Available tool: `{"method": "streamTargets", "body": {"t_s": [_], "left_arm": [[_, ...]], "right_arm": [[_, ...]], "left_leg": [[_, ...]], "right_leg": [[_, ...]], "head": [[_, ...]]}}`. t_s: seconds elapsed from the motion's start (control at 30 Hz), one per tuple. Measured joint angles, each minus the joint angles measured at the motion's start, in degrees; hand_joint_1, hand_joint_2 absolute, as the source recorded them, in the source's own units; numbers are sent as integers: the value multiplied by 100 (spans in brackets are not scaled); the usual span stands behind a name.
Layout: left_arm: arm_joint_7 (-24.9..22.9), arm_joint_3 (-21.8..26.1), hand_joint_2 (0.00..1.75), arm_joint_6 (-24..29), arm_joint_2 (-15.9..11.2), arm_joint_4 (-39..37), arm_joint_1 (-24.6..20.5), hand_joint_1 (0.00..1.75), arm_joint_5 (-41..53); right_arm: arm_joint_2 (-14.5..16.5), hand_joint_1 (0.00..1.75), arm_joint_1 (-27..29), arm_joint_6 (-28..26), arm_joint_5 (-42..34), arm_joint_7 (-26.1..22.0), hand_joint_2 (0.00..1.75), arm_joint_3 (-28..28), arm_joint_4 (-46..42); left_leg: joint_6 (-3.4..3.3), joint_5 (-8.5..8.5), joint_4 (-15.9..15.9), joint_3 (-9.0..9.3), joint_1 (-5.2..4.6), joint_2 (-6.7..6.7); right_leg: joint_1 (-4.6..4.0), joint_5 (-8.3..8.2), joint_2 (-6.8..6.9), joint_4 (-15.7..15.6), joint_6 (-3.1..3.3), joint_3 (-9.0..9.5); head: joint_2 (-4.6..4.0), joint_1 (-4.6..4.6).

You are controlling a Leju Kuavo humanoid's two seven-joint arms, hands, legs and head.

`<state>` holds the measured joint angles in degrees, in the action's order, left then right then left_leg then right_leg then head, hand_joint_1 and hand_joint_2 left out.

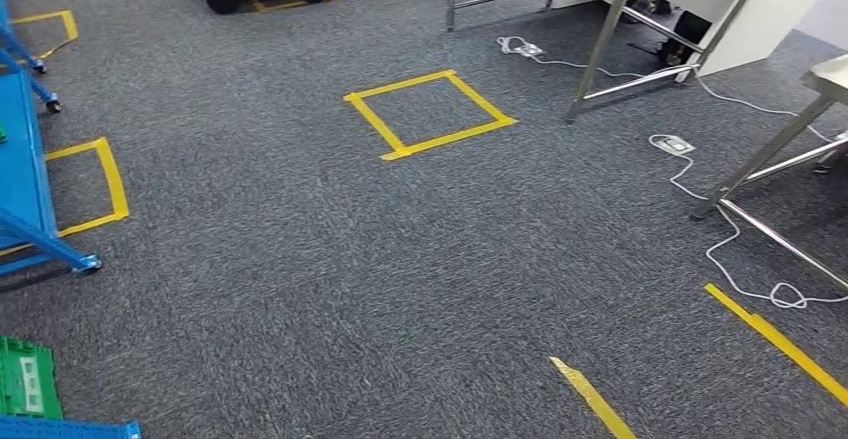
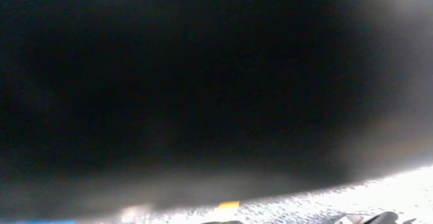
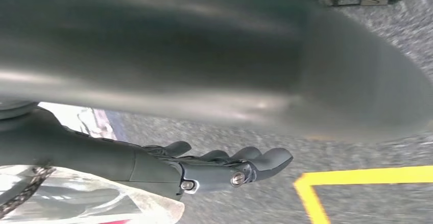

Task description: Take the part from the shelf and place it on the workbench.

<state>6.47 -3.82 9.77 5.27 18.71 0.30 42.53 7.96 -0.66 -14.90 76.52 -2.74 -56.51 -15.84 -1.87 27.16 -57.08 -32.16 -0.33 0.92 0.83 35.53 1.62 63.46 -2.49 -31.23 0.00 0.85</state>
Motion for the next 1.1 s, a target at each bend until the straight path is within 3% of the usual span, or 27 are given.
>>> {"method": "streamTargets", "body": {"t_s": [0.07, 0.1, 0.13, 0.17, 0.23, 0.3, 0.37, 0.4, 0.47, 0.53, 0.6, 0.63, 0.67, 0.73, 0.8, 0.87, 0.9, 0.97, 1.03, 1.1], "left_arm": [[1, 0, 0, -19, 7, 0, -17, 0, -1], [2, 0, 0, -27, 8, 0, -15, 0, -1], [2, 0, 0, -32, 6, 0, -9, 0, -2], [2, 0, 0, -38, 5, 0, -3, 0, -2], [2, 0, 0, -44, 7, 0, -4, 0, -2], [2, 0, 0, -51, 7, 0, -10, 0, -2], [1, 0, 0, -57, 1, 0, 5, 0, -1], [1, 0, 0, -59, -2, 0, 19, 0, -1], [0, 0, 0, -67, -4, 0, 21, 0, -2], [0, 0, 0, -75, -3, 0, -5, 0, -1], [0, 0, 0, -82, -2, 0, -11, 0, -2], [0, 0, 0, -85, -1, 0, -1, 0, -2], [0, 0, 0, -87, -1, 0, 10, 0, -2], [0, 0, 0, -86, -5, 0, 12, 0, -2], [0, 0, 0, -86, -9, 0, -17, 0, -2], [1, 1, 0, -93, -11, 0, -17, 0, -2], [0, 2, 0, -98, -11, 0, 1, 0, -2], [-1, 5, 0, -109, -10, 0, 15, 0, -1], [-2, 7, 0, -118, -2, 0, -10, 0, -1], [-2, 7, 0, -131, 4, 0, -25, 0, 1]], "right_arm": [[0, 0, 25, -3, 4, 2, 0, 3, 9], [0, 0, 37, -4, 5, 4, 0, 3, 14], [0, 0, 44, -5, 7, 5, 0, 3, 17], [0, 0, 45, -6, 8, 5, 0, 4, 19], [0, 0, 43, -7, 11, 5, 0, 6, 25], [0, 0, 38, -9, 15, 2, 0, 10, 33], [-1, 0, 30, -15, 19, 6, 0, 11, 38], [-3, 0, 26, -19, 20, 9, 0, 12, 39], [-5, 0, 20, -27, 22, 13, 0, 13, 40], [-7, 0, 26, -30, 24, 13, 0, 14, 45], [-7, 0, 34, -31, 24, 15, 0, 14, 48], [-7, 0, 31, -31, 24, 16, 0, 14, 48], [-7, 0, 25, -31, 24, 16, 0, 14, 48], [-6, 0, 13, -31, 25, 15, 0, 16, 50], [-6, 0, 7, -37, 31, 14, 0, 23, 57], [-7, 0, -17, -47, 43, 14, 0, 37, 61], [-7, 0, -34, -51, 49, 14, 0, 46, 62], [-7, 0, -53, -63, 62, 14, 0, 62, 63], [-7, 0, -36, -76, 75, 17, 0, 68, 69], [-7, 0, -15, -84, 95, 30, 0, 82, 79]], "left_leg": [[-17, -1, -3, -5, -2, -172], [-18, 0, -5, -1, -5, -264], [-16, 1, -8, 8, -5, -355], [-12, 4, -11, 19, -4, -442], [19, 19, -31, 23, -6, -599], [81, 16, -58, -19, -2, -738], [146, -6, -71, -69, 20, -861], [174, 11, -97, -88, 24, -818], [228, 194, -393, -225, 14, -524], [268, 540, -1097, -565, 15, -212], [280, 710, -1659, -845, 30, -143], [271, 636, -1656, -843, 32, -131], [250, 472, -1441, -732, 28, -104], [169, 122, -680, -333, -23, 113], [97, 19, -193, -92, -90, 310], [61, 37, -112, -76, -114, 246], [42, 20, -77, -63, -102, 180], [-11, -19, -8, -26, -64, 54], [-47, -31, 12, -19, -41, -87], [-58, -27, 11, -15, -39, -251]], "right_leg": [[-3, 263, -124, 731, 0, -381], [-5, 253, -142, 903, 4, -498], [-4, 127, -154, 849, 7, -514], [1, -87, -183, 587, 13, -429], [33, -468, -420, -138, 19, -146], [51, -558, -623, -515, 45, 33], [37, -538, -566, -551, 102, 75], [34, -547, -502, -564, 136, 86], [29, -555, -351, -597, 212, 118], [-3, -531, -164, -602, 266, 138], [-31, -505, 22, -599, 291, 151], [-43, -492, 100, -599, 295, 161], [-53, -479, 171, -599, 295, 179], [-81, -439, 306, -599, 277, 223], [-109, -397, 436, -599, 230, 247], [-120, -374, 567, -619, 175, 283], [-112, -351, 540, -619, 146, 299], [-86, -193, 246, -410, 96, 226], [-56, 138, -81, 272, 61, -115], [-39, 329, -147, 927, 29, -486]], "head": [[0, -13], [0, -14], [0, -15], [0, -14], [0, -17], [0, -17], [0, -13], [0, -12], [0, 22], [0, 54], [0, 55], [0, 55], [0, 56], [0, 55], [0, 50], [0, 42], [0, 36], [-1, 25], [-1, 3], [0, -7]]}}
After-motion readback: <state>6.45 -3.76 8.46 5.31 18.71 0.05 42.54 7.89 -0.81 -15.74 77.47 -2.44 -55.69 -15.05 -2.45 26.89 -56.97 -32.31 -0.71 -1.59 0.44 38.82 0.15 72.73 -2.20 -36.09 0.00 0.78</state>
